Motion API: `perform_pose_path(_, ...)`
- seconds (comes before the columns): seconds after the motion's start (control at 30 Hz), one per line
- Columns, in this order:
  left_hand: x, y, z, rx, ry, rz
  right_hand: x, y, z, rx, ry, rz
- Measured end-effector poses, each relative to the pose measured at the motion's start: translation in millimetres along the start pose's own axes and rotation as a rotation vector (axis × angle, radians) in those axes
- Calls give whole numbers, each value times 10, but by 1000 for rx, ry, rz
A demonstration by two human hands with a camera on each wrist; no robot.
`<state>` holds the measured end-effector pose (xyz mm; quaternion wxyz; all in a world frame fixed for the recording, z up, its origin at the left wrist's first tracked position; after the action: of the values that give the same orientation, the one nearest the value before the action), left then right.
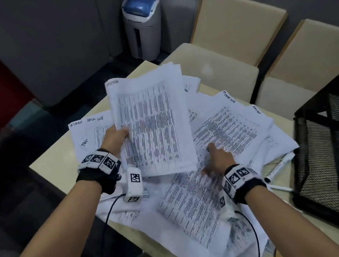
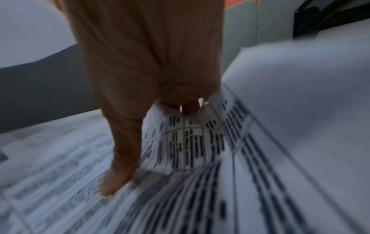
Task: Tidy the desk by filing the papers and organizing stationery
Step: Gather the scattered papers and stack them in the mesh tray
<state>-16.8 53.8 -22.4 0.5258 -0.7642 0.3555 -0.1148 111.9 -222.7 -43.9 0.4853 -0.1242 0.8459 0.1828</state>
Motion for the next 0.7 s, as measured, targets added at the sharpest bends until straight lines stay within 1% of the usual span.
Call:
perform_pose_path(0.07, 183, -27, -192, 22, 158, 195, -147, -46, 61, 1, 18, 10)
perform_pose_path(0.13, 392, -71, -375, 36, 325, 374, -359, -193, 146, 45, -53, 153)
perform_pose_path(0.17, 507, -82, -410, 67, 406, 438, -448, -231, 184, 61, -140, 267)
perform_pose_path(0.2, 619, -109, -447, 88, 484, 502, -569, -283, 205, 125, -318, 367)
perform_pose_path(0.23, 727, -150, -455, 116, 545, 573, -764, -341, 135, 243, -650, 402)
perform_pose_path(0.27, 833, -190, -450, 141, 592, 652, -926, -346, 44, 325, -810, 353)
perform_pose_path(0.3, 959, -255, -432, 186, 613, 706, -1030, -330, 60, 302, -795, 375)
perform_pose_path(0.33, 1048, -317, -410, 221, 609, 715, -1069, -336, 138, 246, -735, 494)
perform_pose_path(0.37, 1156, -390, -354, 275, 576, 702, -1118, -377, 181, 251, -662, 644)
perform_pose_path(0.43, 1262, -487, -126, 325, 434, 664, -1142, -645, 209, 417, -670, 848)
perform_pose_path(0.47, 1285, -523, -22, 280, 374, 641, -1038, -767, 227, 544, -655, 884)
perform_pose_path(0.5, 1301, -543, 87, 225, 329, 616, -889, -872, 222, 625, -625, 924)
perform_pose_path(0.53, 1295, -539, 167, 168, 299, 627, -715, -906, 189, 676, -572, 995)
perform_pose_path(0.57, 1284, -513, 237, 112, 270, 688, -543, -899, 155, 711, -527, 1067)
perform_pose_path(0.63, 1236, -442, 305, 19, 213, 899, -305, -870, 126, 704, -479, 1109)
perform_pose_path(0.7, 1217, -395, 312, 11, 185, 1053, -181, -803, 142, 655, -442, 1105)
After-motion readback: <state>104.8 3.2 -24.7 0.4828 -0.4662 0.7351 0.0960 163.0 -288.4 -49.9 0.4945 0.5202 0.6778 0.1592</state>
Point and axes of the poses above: each hand's wrist, its own z-axis towards the middle knuckle, its own x-axis out of the palm, y = z × x, the point moved 4 cm from there along z, towards the middle knuckle, and after that the axes turned 5 degrees about -y, right-handed, at the moved point
